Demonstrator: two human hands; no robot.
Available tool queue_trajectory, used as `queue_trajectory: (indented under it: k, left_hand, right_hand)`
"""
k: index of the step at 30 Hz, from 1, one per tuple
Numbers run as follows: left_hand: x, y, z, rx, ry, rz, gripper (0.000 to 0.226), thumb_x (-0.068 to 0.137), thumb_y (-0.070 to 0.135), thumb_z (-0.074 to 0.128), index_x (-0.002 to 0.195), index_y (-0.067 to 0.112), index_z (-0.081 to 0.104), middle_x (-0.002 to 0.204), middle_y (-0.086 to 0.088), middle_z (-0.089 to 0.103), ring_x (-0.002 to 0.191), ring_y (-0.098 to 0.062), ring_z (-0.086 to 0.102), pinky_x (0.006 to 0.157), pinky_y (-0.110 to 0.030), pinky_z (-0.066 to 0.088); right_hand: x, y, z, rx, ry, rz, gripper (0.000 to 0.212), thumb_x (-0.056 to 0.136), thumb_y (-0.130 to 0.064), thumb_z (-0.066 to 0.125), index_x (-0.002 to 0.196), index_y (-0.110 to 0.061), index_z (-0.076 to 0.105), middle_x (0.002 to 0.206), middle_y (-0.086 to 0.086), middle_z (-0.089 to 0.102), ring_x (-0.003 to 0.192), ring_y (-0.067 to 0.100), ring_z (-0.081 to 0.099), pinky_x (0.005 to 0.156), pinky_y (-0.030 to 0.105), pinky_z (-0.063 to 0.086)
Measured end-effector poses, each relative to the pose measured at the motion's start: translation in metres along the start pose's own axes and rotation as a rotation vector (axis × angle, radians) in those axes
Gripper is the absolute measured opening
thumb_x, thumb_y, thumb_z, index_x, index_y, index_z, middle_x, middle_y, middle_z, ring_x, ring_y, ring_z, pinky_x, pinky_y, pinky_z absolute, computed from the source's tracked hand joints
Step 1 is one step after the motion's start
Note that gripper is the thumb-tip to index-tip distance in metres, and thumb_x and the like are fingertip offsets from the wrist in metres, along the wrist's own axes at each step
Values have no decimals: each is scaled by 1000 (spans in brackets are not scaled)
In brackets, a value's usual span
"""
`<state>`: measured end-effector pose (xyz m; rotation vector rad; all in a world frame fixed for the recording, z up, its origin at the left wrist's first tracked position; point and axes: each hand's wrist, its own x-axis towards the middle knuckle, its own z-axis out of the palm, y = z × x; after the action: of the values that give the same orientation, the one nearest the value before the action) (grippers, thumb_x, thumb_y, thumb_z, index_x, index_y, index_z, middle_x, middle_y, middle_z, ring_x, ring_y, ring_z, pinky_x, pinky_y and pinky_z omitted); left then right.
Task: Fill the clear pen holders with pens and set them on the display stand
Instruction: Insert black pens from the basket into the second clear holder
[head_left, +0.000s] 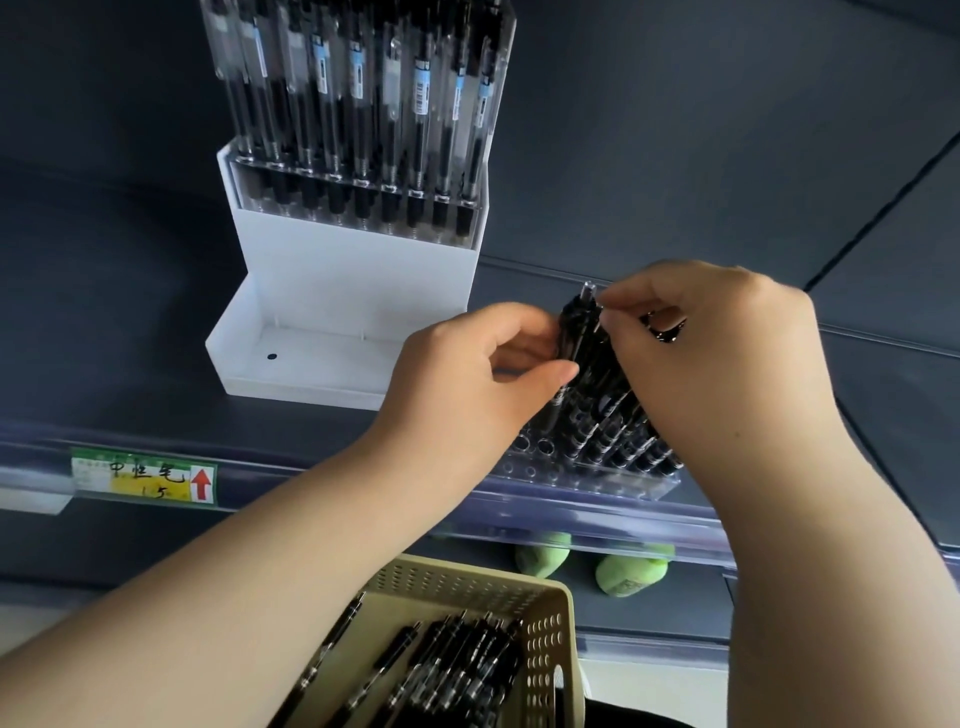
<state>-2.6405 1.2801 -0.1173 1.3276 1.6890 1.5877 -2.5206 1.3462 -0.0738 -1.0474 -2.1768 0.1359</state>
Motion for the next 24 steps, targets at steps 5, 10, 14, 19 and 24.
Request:
queue_trajectory:
  k: [5, 10, 14, 19, 24]
  left_hand:
    - [2, -1, 5, 9, -15, 4, 17, 76, 14, 75, 91, 20, 71, 82, 13, 71, 74, 1, 65, 69, -5, 47]
    - [2, 0, 8, 29, -15, 21, 19, 76, 15, 75, 93, 21, 72, 82, 14, 71, 75, 1, 65, 71, -6, 48]
    - [1, -1, 9, 51, -18, 19, 19, 76, 16, 75, 94, 22, 72, 82, 15, 70, 75, 1, 65, 72, -7, 49]
    - [1, -5, 12, 102, -51, -16, 21, 75, 17, 76, 95, 22, 72, 80, 15, 70, 74, 2, 64, 73, -8, 49]
    - [0, -8, 13, 136, -47, 4, 21, 75, 16, 77, 95, 22, 73, 80, 17, 69, 75, 4, 63, 72, -3, 46]
  right_hand:
    - [0, 0, -3, -10, -23, 20, 16, 81, -13, 62, 90, -21, 73, 75, -7, 66, 82, 23, 62, 78, 39, 50]
    - [0, 1, -4, -10, -8, 12, 15, 80, -12, 62, 87, -20, 73, 69, -11, 56, 79, 25, 62, 78, 40, 50]
    - [0, 2, -6, -6, -11, 15, 15, 81, -13, 62, 88, -20, 73, 70, -10, 56, 80, 24, 62, 78, 38, 50]
    - [1, 1, -7, 5, -32, 41, 15, 82, -15, 62, 91, -22, 72, 73, -10, 60, 82, 20, 61, 80, 35, 49]
    - [2, 1, -8, 7, -42, 55, 14, 84, -17, 61, 90, -23, 72, 75, -11, 61, 83, 18, 61, 80, 34, 49]
